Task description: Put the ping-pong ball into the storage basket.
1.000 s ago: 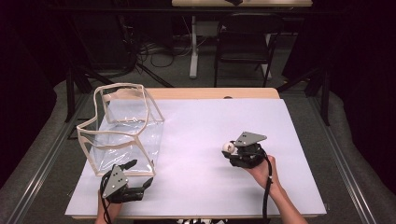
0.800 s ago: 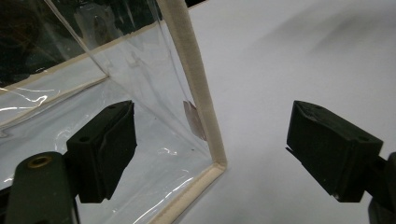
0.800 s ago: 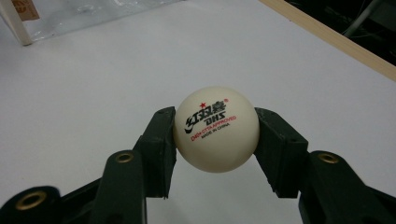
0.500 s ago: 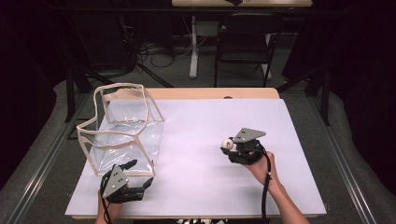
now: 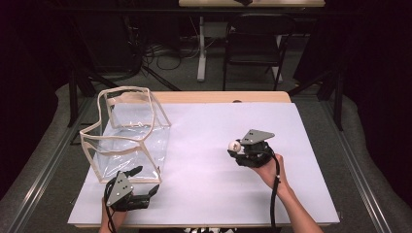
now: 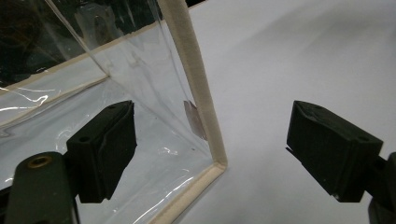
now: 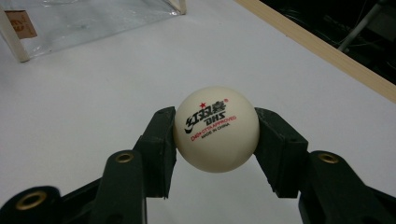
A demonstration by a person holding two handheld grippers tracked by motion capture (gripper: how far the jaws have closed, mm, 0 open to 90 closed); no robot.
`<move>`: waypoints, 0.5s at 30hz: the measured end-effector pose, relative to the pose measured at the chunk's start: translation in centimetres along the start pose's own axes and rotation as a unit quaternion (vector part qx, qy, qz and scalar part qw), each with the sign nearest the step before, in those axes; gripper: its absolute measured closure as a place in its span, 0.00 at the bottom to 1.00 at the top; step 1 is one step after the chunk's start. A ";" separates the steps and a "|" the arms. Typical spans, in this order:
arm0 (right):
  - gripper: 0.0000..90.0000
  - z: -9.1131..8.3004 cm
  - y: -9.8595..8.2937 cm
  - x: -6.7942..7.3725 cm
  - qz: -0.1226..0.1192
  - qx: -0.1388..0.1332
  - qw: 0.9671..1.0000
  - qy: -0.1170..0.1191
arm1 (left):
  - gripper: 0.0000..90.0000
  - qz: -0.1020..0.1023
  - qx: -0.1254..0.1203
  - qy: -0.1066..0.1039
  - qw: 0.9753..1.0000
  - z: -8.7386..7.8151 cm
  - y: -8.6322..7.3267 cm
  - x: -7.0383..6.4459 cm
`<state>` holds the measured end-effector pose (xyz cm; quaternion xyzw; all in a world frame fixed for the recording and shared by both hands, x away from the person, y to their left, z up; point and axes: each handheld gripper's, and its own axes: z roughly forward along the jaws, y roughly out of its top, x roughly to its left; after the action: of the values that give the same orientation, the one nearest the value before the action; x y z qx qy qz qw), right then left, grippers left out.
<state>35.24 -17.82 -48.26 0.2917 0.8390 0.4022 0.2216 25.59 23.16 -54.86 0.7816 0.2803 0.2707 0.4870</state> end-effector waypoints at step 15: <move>0.57 0.2 0.9 -0.2 -0.008 -0.005 1.000 -0.001 | 0.18 0.002 0.002 0.000 1.000 0.0 0.0 0.0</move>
<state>35.74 -17.36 -47.60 0.2846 0.8390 0.4043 0.2271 25.61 23.11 -54.86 0.7830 0.2795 0.2711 0.4850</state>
